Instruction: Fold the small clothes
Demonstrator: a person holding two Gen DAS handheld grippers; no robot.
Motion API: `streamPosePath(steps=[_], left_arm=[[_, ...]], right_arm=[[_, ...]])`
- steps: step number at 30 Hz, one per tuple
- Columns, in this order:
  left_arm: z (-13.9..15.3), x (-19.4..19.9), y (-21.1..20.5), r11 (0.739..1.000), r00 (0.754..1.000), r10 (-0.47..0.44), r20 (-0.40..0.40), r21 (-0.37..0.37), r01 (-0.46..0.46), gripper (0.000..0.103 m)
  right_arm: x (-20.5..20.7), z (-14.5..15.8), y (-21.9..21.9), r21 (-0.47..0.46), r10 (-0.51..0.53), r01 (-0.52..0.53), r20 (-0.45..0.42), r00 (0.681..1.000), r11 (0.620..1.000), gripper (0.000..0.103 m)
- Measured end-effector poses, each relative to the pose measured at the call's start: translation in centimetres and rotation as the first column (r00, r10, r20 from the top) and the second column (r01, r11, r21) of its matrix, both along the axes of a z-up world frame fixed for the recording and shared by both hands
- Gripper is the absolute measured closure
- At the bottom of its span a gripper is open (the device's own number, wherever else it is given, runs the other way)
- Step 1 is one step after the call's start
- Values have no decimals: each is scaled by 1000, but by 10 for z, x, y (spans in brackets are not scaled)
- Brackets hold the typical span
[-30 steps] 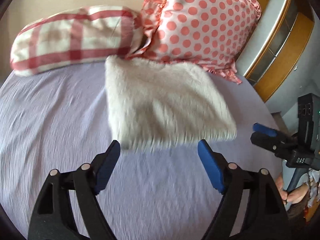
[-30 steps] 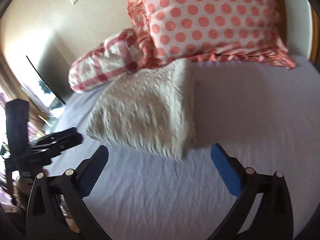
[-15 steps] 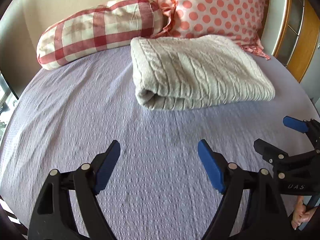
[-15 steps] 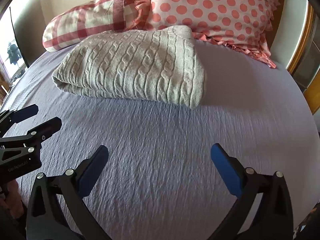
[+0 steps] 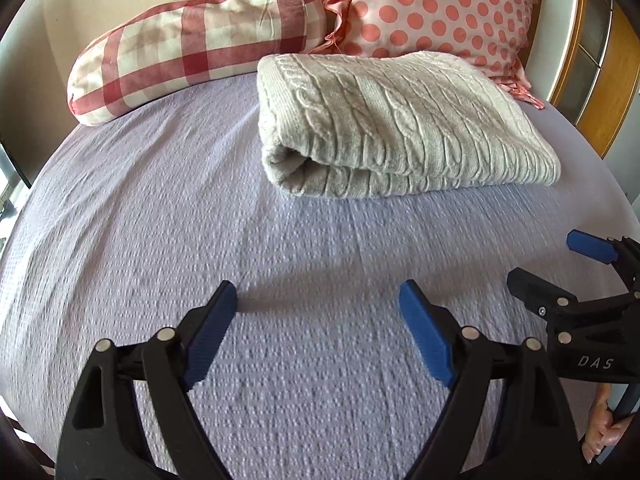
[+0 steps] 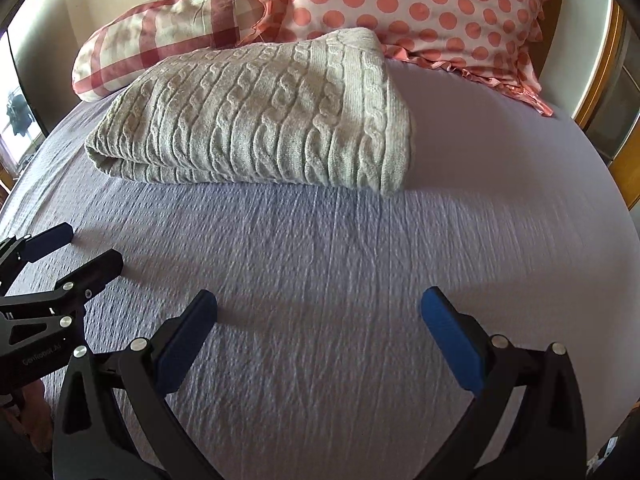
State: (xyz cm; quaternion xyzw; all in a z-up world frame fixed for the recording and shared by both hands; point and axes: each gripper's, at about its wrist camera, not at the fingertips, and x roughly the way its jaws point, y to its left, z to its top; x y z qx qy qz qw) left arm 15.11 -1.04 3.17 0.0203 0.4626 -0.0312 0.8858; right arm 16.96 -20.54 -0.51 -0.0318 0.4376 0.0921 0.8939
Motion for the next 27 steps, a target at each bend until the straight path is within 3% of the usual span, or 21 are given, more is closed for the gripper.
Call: streamPosePath(steps=[3, 27], left_arm=[[-2, 3, -3, 1000, 1000, -10, -29, 14, 10, 2], [-2, 4, 5, 999, 998, 46, -31, 5, -46, 2]], right_arm=[[-1, 0, 0, -2, 0, 0, 4, 1000, 1000, 1], [-1, -1, 0, 1, -6, 6, 5, 1000, 1000, 1]])
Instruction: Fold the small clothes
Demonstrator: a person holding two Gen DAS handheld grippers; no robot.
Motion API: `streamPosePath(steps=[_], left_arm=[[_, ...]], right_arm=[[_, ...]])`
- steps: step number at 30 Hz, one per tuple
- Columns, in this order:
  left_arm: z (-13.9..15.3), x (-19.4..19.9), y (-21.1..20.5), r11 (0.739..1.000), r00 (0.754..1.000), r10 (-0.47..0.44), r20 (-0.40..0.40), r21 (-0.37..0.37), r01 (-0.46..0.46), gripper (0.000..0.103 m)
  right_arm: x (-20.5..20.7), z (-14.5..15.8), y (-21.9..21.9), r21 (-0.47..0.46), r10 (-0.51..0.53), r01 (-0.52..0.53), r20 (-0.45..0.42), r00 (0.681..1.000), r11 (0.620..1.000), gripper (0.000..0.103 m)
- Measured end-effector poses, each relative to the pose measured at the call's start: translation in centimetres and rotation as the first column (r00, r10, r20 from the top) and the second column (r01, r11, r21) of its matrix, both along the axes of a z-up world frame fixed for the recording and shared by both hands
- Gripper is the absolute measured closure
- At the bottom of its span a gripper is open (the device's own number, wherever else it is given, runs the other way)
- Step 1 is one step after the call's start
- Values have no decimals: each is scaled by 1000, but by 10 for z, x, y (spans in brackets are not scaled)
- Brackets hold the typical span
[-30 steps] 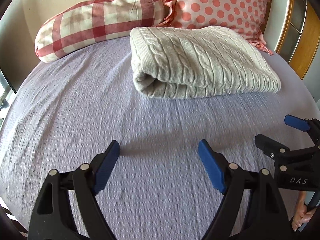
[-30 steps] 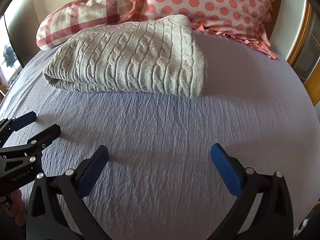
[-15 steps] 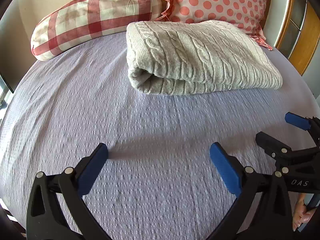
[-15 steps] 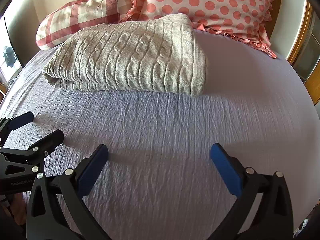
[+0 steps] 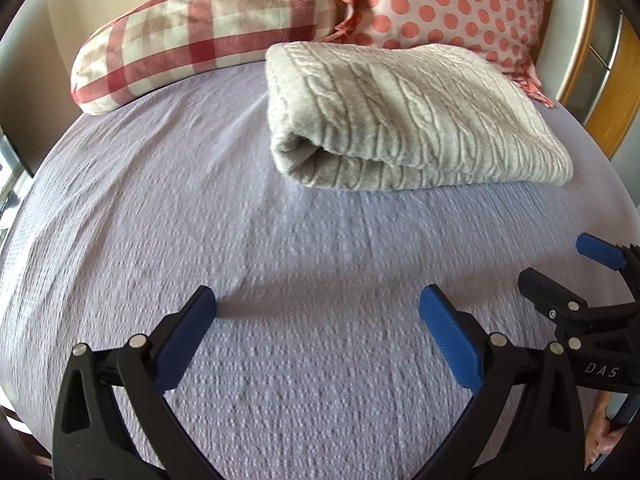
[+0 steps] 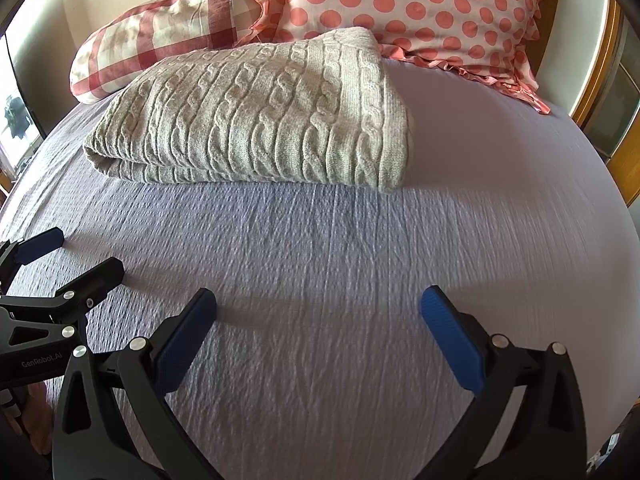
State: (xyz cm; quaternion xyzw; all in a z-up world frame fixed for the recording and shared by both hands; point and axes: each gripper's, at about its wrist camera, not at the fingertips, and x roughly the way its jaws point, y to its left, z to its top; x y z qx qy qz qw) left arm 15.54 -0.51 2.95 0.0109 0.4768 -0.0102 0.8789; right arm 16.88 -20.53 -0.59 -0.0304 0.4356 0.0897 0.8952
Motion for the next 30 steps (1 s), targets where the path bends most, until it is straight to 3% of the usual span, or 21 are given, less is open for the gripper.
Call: streamPosePath(steps=[3, 30], left_arm=[[0, 0, 6, 999, 999, 38, 0, -2, -38, 2], [0, 0, 6, 1000, 1000, 23, -2, 6, -23, 2]], right_arm=[[0, 0, -2, 1, -6, 6, 1, 1000, 1000, 1], [1, 0, -1, -3, -1, 1, 0, 1000, 1000, 1]])
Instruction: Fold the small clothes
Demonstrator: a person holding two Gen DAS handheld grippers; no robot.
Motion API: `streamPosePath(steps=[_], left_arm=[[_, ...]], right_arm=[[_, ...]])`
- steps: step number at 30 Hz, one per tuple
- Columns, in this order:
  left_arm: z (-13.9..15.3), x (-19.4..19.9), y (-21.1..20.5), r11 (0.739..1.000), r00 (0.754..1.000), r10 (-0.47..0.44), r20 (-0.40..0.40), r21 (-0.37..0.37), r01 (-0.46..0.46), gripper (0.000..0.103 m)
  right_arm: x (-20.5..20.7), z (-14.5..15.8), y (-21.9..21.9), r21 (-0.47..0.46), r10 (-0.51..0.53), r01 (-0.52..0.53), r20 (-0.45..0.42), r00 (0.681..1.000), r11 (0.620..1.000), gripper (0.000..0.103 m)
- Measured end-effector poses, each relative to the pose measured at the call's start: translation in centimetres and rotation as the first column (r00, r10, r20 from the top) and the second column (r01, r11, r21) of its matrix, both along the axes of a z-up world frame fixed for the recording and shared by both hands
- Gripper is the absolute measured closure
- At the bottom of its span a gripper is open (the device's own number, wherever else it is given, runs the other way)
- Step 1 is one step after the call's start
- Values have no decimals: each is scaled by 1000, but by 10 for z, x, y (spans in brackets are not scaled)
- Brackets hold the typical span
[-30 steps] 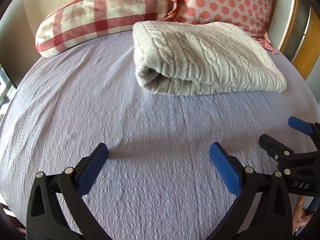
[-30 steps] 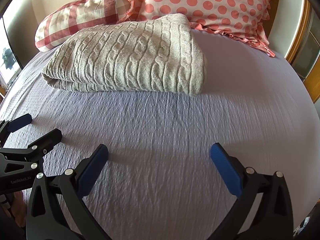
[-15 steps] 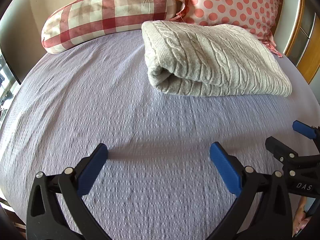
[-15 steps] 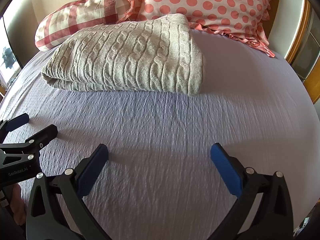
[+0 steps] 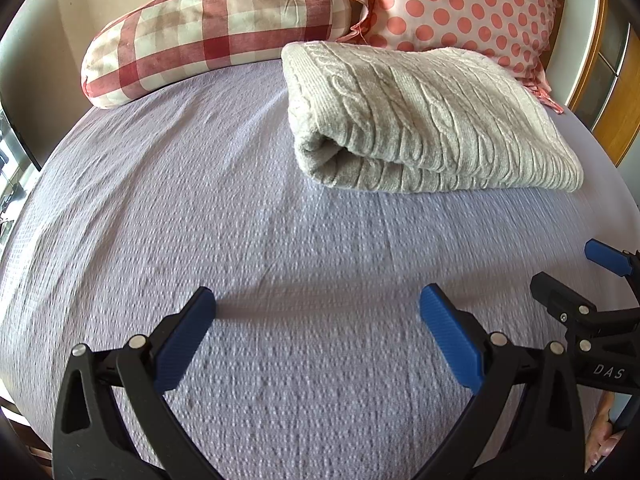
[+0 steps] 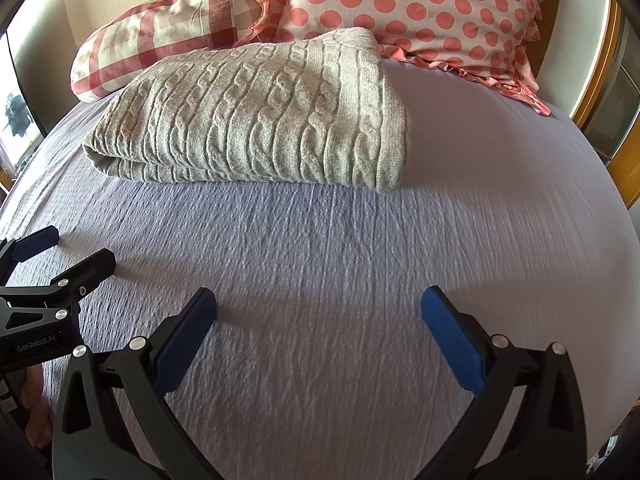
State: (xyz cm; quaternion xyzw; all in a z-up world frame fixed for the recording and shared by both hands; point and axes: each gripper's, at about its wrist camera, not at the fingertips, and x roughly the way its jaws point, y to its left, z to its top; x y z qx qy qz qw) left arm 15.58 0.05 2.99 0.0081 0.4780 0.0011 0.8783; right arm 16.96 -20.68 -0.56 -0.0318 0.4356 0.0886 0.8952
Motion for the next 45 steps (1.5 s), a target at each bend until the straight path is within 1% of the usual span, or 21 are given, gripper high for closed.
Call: streamPosePath(steps=[30, 45], left_arm=[[0, -1, -1, 1000, 1000, 2, 1, 0, -2, 2], [-1, 1, 0, 1000, 1000, -19, -10, 2, 19, 2]], right_arm=[[0, 0, 1, 1, -6, 6, 0, 1000, 1000, 1], [0, 0, 1, 1, -7, 7, 0, 1000, 1000, 1]])
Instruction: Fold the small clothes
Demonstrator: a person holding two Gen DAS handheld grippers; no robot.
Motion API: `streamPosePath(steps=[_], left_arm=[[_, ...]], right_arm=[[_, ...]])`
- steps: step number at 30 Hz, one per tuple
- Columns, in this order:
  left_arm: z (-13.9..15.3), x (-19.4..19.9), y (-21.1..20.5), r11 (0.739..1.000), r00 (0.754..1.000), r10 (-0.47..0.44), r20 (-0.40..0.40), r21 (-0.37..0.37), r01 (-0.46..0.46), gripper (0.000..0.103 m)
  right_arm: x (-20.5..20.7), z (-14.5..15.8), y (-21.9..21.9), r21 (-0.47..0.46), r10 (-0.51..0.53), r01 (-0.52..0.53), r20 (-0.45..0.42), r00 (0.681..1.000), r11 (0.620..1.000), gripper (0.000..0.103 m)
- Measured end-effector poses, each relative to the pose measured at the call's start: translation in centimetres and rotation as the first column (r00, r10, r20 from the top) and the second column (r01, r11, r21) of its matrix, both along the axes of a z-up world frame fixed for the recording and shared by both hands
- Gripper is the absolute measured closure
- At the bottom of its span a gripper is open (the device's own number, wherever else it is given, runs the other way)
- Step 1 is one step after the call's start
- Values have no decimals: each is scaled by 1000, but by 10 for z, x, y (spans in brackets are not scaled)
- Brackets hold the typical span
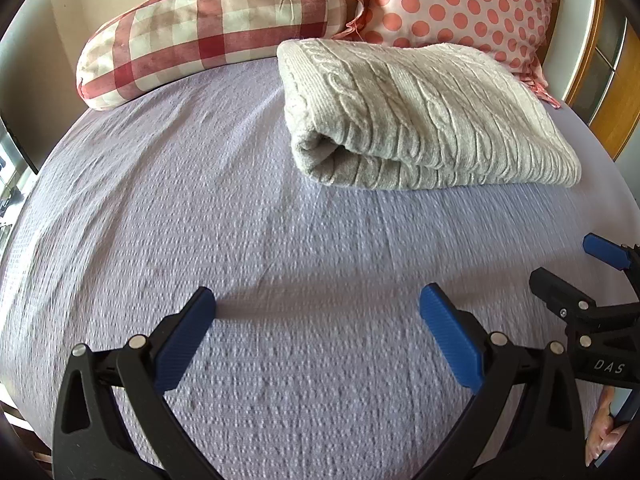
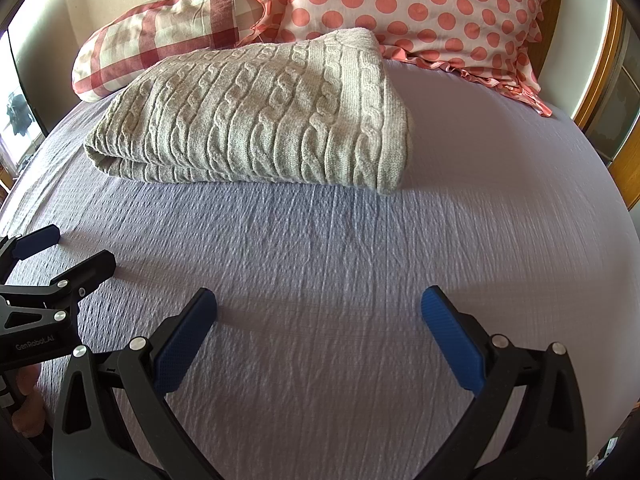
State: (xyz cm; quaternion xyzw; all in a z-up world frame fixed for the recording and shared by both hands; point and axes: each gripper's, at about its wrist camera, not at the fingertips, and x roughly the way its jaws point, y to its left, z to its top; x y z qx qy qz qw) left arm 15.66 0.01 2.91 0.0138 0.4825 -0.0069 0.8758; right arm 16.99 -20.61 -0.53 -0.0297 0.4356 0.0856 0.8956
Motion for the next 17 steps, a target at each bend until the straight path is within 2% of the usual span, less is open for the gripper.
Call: streamPosePath(steps=[17], left_arm=[[0, 0, 0, 1000, 1000, -4, 1, 0, 4, 2]], right_arm=[[0, 0, 0, 0, -1, 1, 0, 1000, 1000, 1]])
